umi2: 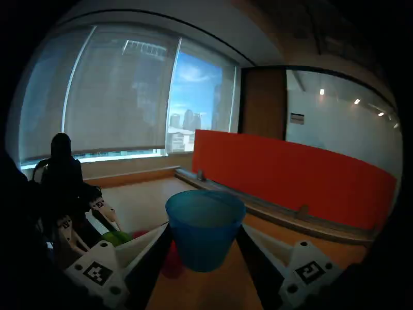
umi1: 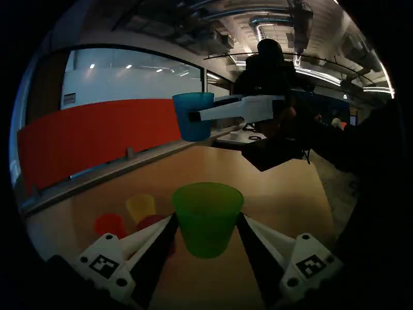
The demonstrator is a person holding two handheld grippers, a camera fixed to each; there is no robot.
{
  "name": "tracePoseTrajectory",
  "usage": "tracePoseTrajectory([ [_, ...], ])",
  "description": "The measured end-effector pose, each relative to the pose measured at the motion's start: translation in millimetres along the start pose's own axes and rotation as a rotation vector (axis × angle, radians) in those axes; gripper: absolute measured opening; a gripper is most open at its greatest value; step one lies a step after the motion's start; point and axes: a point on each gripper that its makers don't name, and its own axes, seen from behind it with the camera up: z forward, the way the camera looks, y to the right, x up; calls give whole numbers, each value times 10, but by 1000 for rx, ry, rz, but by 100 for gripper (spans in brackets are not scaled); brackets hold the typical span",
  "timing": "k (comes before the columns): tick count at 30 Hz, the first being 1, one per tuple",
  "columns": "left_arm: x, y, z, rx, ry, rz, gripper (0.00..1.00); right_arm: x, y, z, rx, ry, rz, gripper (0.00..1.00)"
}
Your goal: Pour water
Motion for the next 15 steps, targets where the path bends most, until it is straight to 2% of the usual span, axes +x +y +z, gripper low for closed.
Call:
tracePoseTrajectory([
  [15, -404, 63, 102, -22, -135, 8, 82, -403, 35, 51, 21, -56, 24, 86],
])
